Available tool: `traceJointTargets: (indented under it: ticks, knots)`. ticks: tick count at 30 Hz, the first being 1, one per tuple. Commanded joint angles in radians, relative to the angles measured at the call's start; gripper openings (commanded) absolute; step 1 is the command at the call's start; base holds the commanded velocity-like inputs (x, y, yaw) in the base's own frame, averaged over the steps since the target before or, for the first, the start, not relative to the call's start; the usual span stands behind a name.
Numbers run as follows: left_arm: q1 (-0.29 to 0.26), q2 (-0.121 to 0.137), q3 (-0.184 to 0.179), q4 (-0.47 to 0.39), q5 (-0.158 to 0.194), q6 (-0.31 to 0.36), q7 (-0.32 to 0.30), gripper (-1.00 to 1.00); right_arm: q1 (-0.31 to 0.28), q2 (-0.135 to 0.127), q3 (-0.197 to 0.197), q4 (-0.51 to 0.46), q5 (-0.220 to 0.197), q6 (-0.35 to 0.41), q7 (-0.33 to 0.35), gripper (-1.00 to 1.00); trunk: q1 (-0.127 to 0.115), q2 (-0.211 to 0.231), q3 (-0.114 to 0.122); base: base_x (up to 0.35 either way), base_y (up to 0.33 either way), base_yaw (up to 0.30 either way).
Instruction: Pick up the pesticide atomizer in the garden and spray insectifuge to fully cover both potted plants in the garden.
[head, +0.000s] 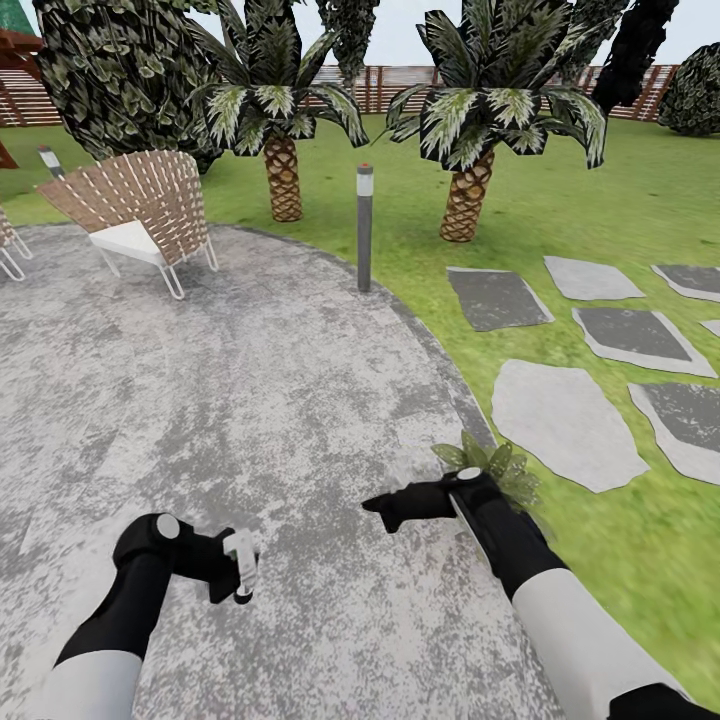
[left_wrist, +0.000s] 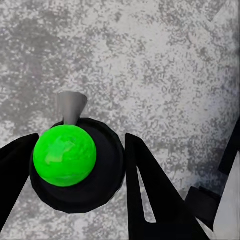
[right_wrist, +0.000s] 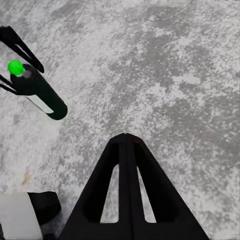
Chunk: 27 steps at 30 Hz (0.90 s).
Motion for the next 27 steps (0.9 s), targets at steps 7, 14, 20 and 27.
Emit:
traceJointTargets:
  ticks: [7, 14, 20, 27]
  knots:
    - [-0.001, 0.000, -0.080, -0.001, -0.003, 0.009, -0.008, -1.00, 0.000, 0.025, 0.125, -0.016, 0.004, 0.006, 0.050, -1.00, 0.000, 0.000, -0.001, 0.000, 0.000, 0.000]
    - [-0.001, -0.009, -0.137, -0.002, -0.002, 0.011, -0.047, -1.00, 0.000, 0.027, 0.177, -0.061, 0.002, 0.007, 0.053, -1.00, 0.000, 0.000, -0.001, 0.000, 0.000, 0.000]
    - [-0.001, -0.036, -0.204, -0.003, 0.003, 0.011, -0.074, -1.00, 0.000, 0.026, 0.188, -0.064, 0.002, 0.006, 0.051, -1.00, 0.000, 0.000, -0.001, 0.000, 0.000, 0.000]
    - [-0.004, -0.095, -0.210, -0.010, 0.003, 0.014, -0.076, -1.00, 0.000, 0.026, 0.203, -0.064, 0.004, 0.005, 0.051, -1.00, 0.000, 0.000, -0.001, 0.000, 0.000, 0.000]
